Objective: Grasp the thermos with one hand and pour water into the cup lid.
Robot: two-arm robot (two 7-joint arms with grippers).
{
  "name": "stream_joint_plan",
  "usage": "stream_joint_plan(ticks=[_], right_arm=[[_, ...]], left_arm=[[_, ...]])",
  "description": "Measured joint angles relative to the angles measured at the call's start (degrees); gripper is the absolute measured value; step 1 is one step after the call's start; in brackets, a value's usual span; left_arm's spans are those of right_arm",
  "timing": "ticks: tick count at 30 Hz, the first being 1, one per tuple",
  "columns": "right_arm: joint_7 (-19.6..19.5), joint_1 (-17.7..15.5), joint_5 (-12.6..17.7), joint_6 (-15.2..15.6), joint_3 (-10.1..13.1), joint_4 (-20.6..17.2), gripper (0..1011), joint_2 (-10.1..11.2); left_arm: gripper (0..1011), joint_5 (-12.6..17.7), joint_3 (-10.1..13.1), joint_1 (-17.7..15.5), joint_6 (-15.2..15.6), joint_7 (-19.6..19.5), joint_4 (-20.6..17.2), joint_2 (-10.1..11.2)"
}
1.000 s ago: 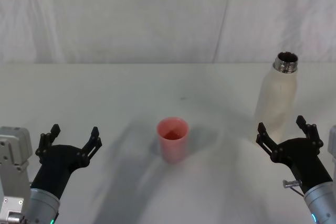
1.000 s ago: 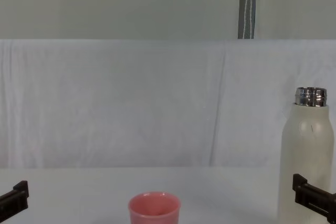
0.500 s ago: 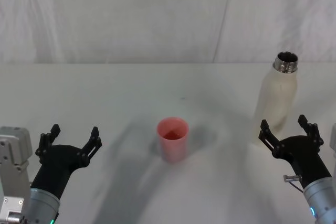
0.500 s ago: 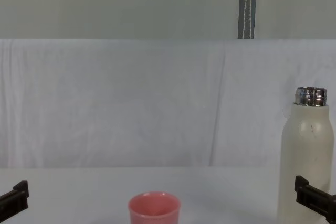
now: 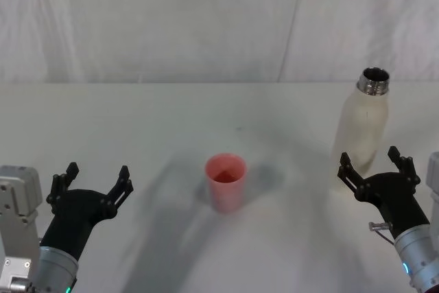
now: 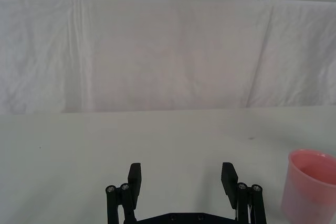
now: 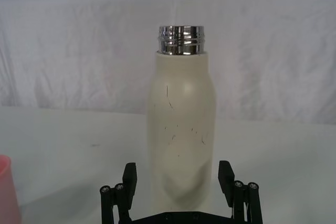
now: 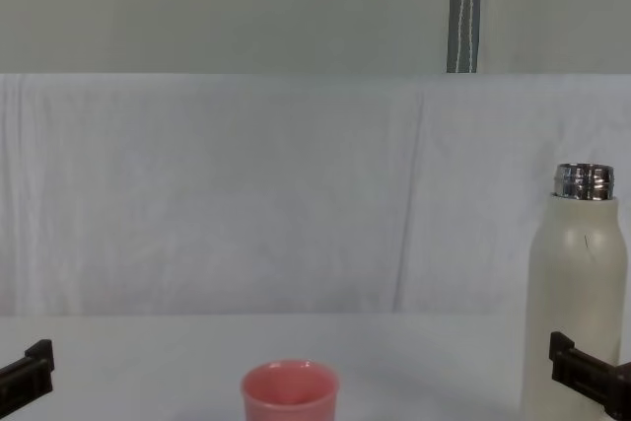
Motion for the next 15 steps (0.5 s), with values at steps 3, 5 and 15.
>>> stream_joint_plan(ticks=[3, 5, 15], right_arm=[[0.2, 0.5, -0.1, 0.0, 0.1, 0.8, 1001, -0.2], [0.3, 0.8, -0.1, 0.0, 0.2, 1.2, 1002, -0.3], [1.0, 2.9, -0.3, -0.1, 0.4, 3.9, 1002, -0.5]], left_arm=[[1001, 0.0, 0.0, 0.0, 0.0, 0.0, 0.0, 0.0], [1001, 0.0, 0.0, 0.0, 0.0, 0.0, 0.0, 0.0], [1001, 0.0, 0.0, 0.0, 0.0, 0.0, 0.0, 0.0]])
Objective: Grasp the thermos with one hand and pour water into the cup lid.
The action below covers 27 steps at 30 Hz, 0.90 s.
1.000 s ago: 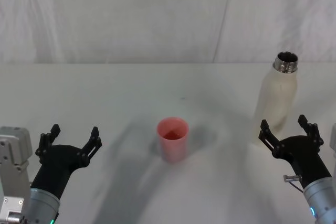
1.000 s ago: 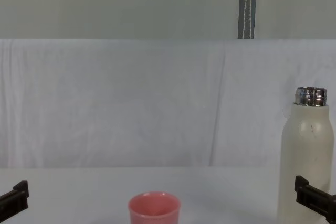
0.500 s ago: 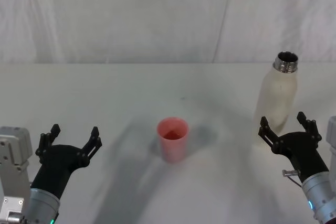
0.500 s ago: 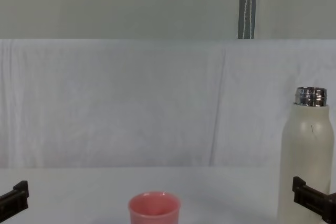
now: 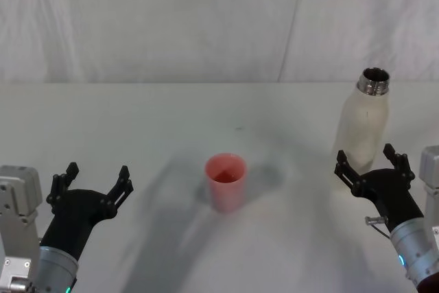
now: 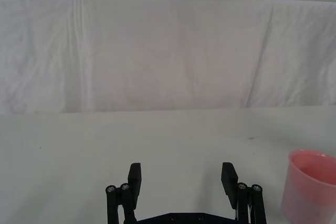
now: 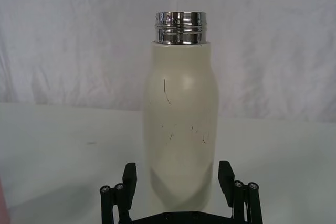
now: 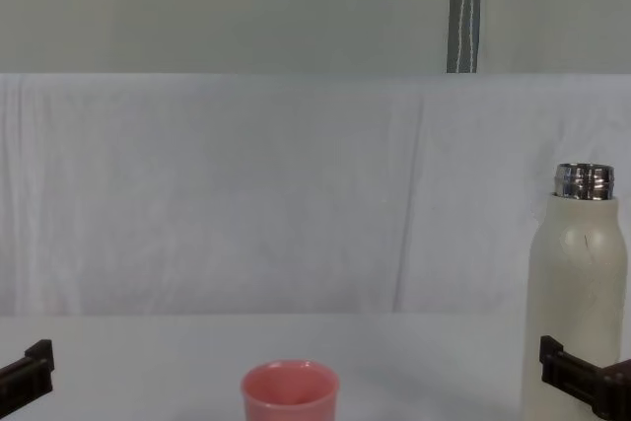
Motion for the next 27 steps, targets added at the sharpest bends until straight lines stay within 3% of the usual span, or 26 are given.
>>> stream_joint_plan(ticks=[27], right_arm=[[1.4, 5.1, 0.6, 0.2, -0.1, 5.4, 1001, 0.2]], left_arm=[[1001, 0.0, 0.0, 0.0, 0.0, 0.0, 0.0, 0.0]])
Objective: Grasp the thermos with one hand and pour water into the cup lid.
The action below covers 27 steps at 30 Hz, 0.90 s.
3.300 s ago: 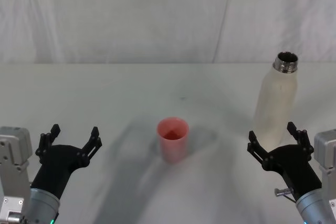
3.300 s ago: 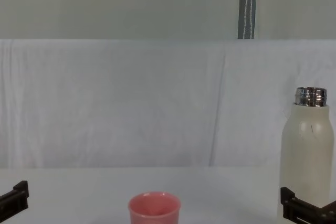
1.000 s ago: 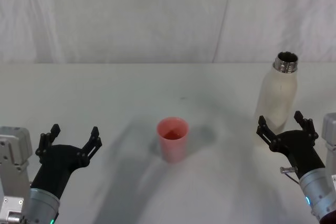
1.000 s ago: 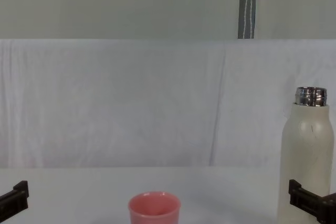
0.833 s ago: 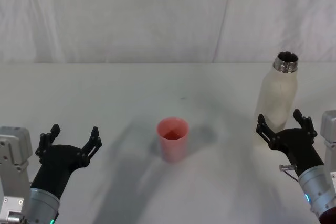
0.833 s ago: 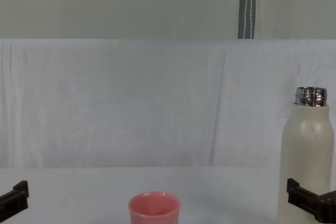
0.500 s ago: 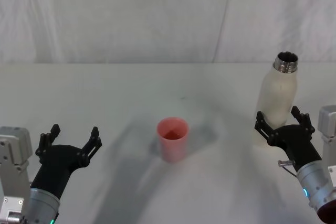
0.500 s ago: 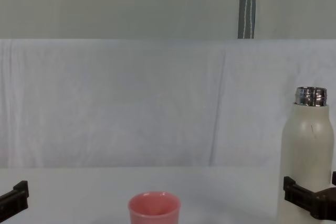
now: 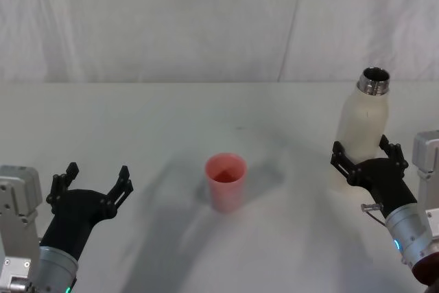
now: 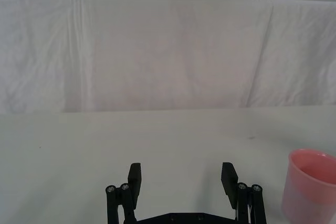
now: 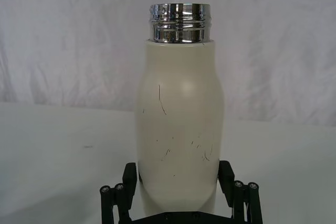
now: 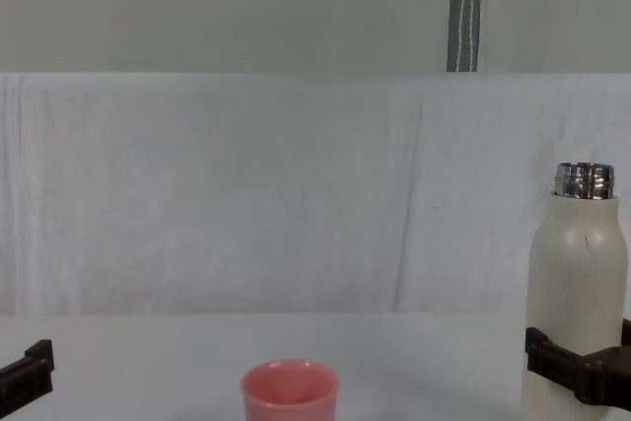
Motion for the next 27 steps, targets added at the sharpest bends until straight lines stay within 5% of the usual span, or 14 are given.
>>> stream_joint_plan(ticks=[27], right_arm=[[0.6, 4.0, 0.2, 0.1, -0.4, 3.9, 1001, 0.6]], left_arm=[[1001, 0.0, 0.0, 0.0, 0.0, 0.0, 0.0, 0.0]])
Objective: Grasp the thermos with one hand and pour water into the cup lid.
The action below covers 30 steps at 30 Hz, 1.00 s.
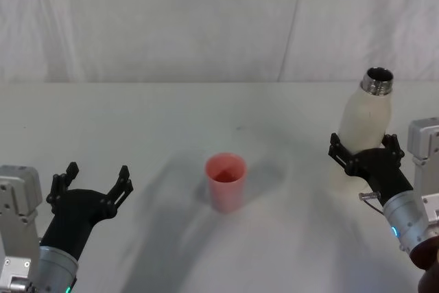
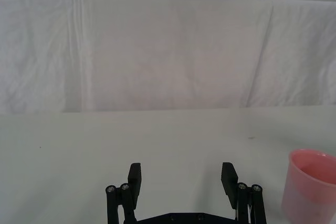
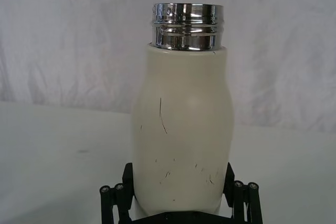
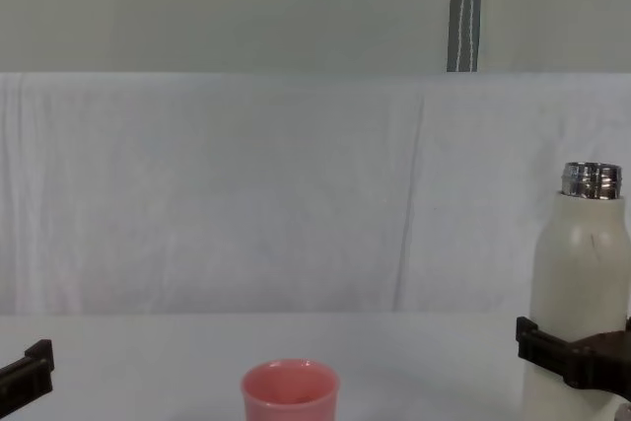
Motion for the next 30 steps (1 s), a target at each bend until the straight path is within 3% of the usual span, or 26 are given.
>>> stream_joint_plan(ticks=[30], right_arm=[[0.0, 0.0, 0.0, 0.0, 0.0, 0.0, 962, 0.0]], left_arm=[[1001, 0.0, 0.0, 0.0, 0.0, 0.0, 0.0, 0.0]])
